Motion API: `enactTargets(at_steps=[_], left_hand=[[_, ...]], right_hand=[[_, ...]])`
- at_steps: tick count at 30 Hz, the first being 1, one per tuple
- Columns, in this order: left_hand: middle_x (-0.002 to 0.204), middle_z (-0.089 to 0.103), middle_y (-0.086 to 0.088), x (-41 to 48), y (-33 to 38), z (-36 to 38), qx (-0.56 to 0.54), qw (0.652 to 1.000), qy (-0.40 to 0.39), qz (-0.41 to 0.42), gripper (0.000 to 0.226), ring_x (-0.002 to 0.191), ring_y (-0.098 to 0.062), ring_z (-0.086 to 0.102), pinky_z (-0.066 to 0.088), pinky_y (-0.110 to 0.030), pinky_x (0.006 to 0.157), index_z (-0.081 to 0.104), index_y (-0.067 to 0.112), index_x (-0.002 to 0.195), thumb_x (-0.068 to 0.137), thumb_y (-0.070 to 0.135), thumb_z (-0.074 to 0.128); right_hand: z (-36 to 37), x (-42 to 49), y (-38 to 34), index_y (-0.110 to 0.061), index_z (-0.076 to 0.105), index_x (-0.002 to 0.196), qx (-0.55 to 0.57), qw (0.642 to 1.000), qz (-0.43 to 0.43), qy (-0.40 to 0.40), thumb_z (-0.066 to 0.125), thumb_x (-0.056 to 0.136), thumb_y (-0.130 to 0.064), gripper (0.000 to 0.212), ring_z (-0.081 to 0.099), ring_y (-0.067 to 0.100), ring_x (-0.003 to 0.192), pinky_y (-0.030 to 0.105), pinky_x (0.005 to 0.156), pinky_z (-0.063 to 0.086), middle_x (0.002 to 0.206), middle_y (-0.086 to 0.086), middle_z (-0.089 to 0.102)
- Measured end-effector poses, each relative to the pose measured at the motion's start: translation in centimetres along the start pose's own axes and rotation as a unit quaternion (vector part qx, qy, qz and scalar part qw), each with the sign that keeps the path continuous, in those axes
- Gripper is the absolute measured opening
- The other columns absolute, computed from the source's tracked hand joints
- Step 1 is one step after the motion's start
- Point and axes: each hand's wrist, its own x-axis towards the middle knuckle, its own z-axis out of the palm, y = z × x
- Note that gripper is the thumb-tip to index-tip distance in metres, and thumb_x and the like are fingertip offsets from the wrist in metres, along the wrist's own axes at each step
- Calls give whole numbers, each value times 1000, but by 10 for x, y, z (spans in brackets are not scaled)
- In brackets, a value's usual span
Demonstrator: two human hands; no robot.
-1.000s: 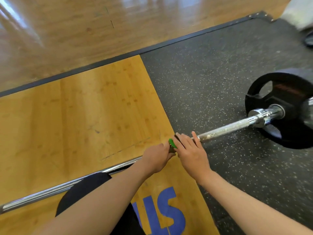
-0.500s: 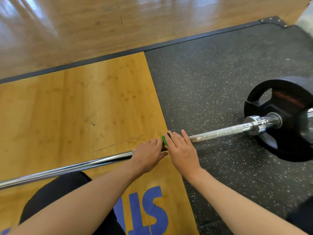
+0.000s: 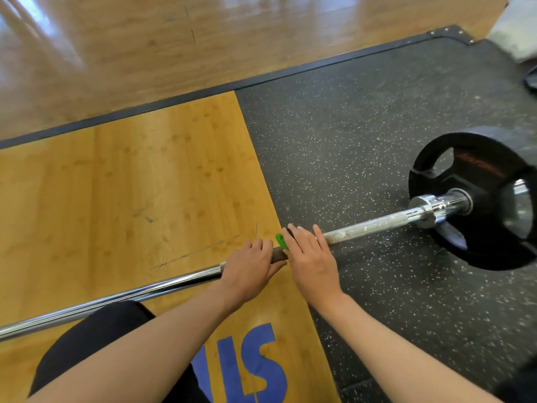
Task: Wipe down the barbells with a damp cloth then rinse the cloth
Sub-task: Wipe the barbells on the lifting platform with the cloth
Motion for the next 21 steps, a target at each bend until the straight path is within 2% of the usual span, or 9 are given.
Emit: enactTargets(at_steps=[1, 3, 6, 8, 9, 13, 16, 18, 21], left_hand=[[107, 58, -1, 0, 0, 1, -2, 1000, 7, -2, 61, 94, -21, 56, 50, -35, 67, 48, 18, 112, 94, 66, 16], [104, 59, 0, -2, 1, 3, 2, 1000, 15, -1, 63, 91, -21, 57, 50, -35, 66, 49, 19, 111, 93, 67, 13], [97, 60, 2, -3, 2, 8, -1, 999, 42, -5, 64, 82, -19, 57, 49, -34, 59, 51, 20, 107, 93, 68, 12], [93, 60, 3, -3, 3, 10, -2, 998, 63, -7, 63, 78, -18, 56, 48, -33, 57, 53, 21, 106, 94, 69, 14], [93, 60, 3, -2, 3, 10, -5, 998, 66, -8, 60, 79, -18, 56, 47, -33, 59, 52, 21, 108, 95, 68, 17], [103, 56, 0, 4, 6, 9, -15, 998, 60, 1, 49, 88, -22, 57, 41, -34, 64, 48, 21, 116, 97, 62, 28], [102, 56, -1, 7, 13, 6, -24, 996, 74, 30, 44, 86, -21, 55, 42, -33, 64, 48, 19, 114, 100, 58, 31], [102, 56, -1, 6, 17, 6, -30, 996, 77, 45, 42, 87, -21, 55, 40, -32, 63, 48, 19, 115, 103, 56, 32], [106, 58, -2, 6, 18, 6, -40, 995, 79, 45, 40, 90, -23, 56, 40, -34, 69, 49, 20, 121, 104, 53, 34]], right_hand=[[-5, -4, 15, -6, 58, 140, -11, 1000, -27, -3, 51, 104, -17, 38, 54, 25, 132, 49, 122, 28, 140, 10, 60], [-17, -6, 49, -6, 57, 140, -30, 999, -1, -23, 44, 106, -20, 39, 56, 26, 130, 50, 122, 27, 138, 11, 61], [-28, 11, 75, -9, 67, 124, -73, 993, 80, -48, 32, 106, -27, 43, 66, 23, 106, 51, 123, 25, 115, 6, 71], [-22, 23, 58, -12, 72, 110, -79, 989, 116, -37, 31, 105, -24, 43, 65, 22, 90, 49, 124, 24, 97, 3, 73], [-15, 25, 43, -12, 72, 107, -71, 989, 125, -31, 32, 105, -22, 42, 64, 22, 89, 47, 124, 23, 95, 3, 72], [10, 9, -5, -5, 66, 127, -6, 997, 74, -11, 45, 105, -19, 33, 61, 25, 117, 46, 123, 26, 123, 11, 69], [0, 2, 9, -4, 59, 139, -7, 1000, 0, 6, 35, 110, -24, 42, 55, 28, 132, 48, 121, 31, 139, 13, 60], [-10, -4, 32, -3, 55, 143, -29, 999, -39, -9, 40, 109, -20, 41, 51, 28, 136, 48, 121, 32, 145, 14, 56], [-26, -5, 70, -2, 55, 141, -63, 997, 25, -32, 37, 107, -22, 44, 54, 28, 134, 48, 121, 31, 141, 15, 60]])
